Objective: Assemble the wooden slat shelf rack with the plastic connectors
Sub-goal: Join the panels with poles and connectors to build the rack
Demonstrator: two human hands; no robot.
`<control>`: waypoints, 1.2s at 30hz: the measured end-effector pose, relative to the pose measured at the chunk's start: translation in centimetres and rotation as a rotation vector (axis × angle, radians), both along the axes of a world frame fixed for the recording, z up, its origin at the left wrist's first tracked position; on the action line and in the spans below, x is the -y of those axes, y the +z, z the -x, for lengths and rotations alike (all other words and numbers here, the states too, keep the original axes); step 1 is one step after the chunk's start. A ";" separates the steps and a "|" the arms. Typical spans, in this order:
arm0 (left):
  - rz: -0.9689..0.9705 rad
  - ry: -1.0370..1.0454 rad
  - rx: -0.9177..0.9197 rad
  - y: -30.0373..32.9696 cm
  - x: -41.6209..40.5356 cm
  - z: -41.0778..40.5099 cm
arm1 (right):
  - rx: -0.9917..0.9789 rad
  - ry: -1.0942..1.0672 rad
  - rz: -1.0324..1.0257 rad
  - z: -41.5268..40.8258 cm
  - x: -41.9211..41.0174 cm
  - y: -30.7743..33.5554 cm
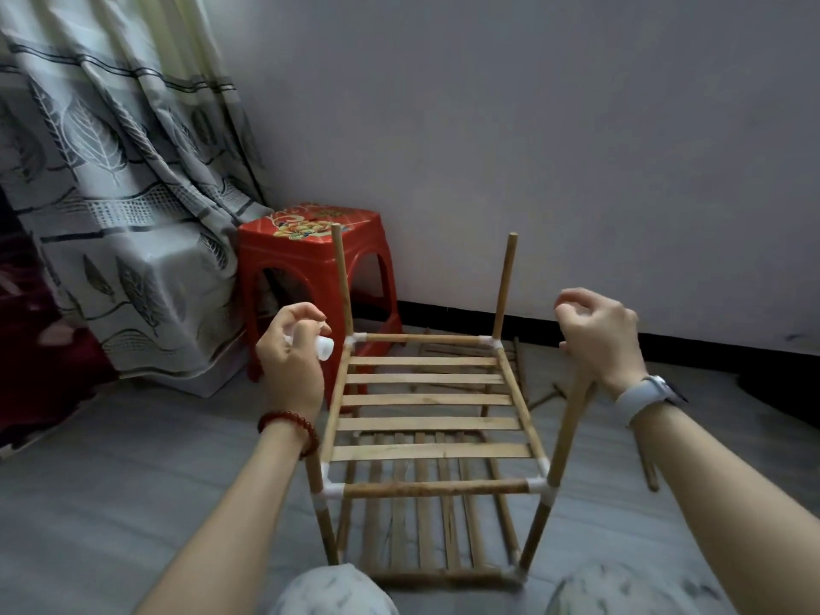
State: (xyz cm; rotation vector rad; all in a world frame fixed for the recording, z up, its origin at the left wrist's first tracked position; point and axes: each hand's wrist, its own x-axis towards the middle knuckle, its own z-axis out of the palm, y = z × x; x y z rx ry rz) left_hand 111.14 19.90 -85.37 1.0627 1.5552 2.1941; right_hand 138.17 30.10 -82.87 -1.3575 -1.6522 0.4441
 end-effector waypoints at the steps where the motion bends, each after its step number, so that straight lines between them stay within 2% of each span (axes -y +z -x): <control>1: -0.005 0.054 0.007 0.0 -0.1 -0.4 | -0.006 -0.035 -0.027 0.4 0.1 -0.3; 3: 0.016 0.098 0.001 0.0 -0.3 -0.8 | 0.016 -0.072 -0.077 0.6 0.6 -0.4; 5: 0.014 0.058 0.000 -0.3 -0.3 -0.2 | -0.001 -0.081 -0.116 0.6 0.9 -0.8; 9: 0.017 -0.021 0.030 0.0 -0.4 1.7 | -0.142 -0.005 -0.101 0.9 1.6 -1.5; 13: 0.044 -0.061 0.037 0.8 -1.5 2.7 | -0.159 -0.018 -0.085 1.6 1.0 -1.2; 15: 0.085 -0.010 0.027 1.0 -2.1 3.1 | -0.128 -0.060 -0.062 2.7 1.3 -1.0; 17: 0.161 0.131 0.002 1.2 -2.7 4.1 | -0.109 -0.043 -0.050 4.1 1.7 -1.0; 20: 0.345 0.282 -0.022 1.8 -2.9 6.3 | -0.118 0.137 0.002 5.8 2.7 -0.9; 23: 0.536 0.314 -0.107 2.0 -2.3 7.6 | -0.314 0.506 0.304 7.2 4.4 -0.6; 25: 0.563 0.369 -0.226 1.9 -0.8 7.1 | -0.267 0.654 0.386 8.1 5.0 -0.7; 27: 0.474 0.300 -0.278 1.8 0.6 5.8 | -0.152 0.735 0.388 9.3 5.7 -0.5; 29: 0.364 0.188 -0.289 1.6 2.4 4.4 | -0.119 0.786 0.403 10.9 6.8 -0.3; 31: 0.280 0.106 -0.309 1.9 4.0 3.0 | -0.011 0.797 0.310 12.4 7.6 -0.1; 34: 0.215 -0.086 -0.358 2.7 6.3 1.3 | 0.066 0.705 0.124 13.0 8.1 0.6; 36: 0.247 -0.132 -0.489 2.5 7.0 0.3 | 0.073 0.544 -0.004 11.6 7.1 0.7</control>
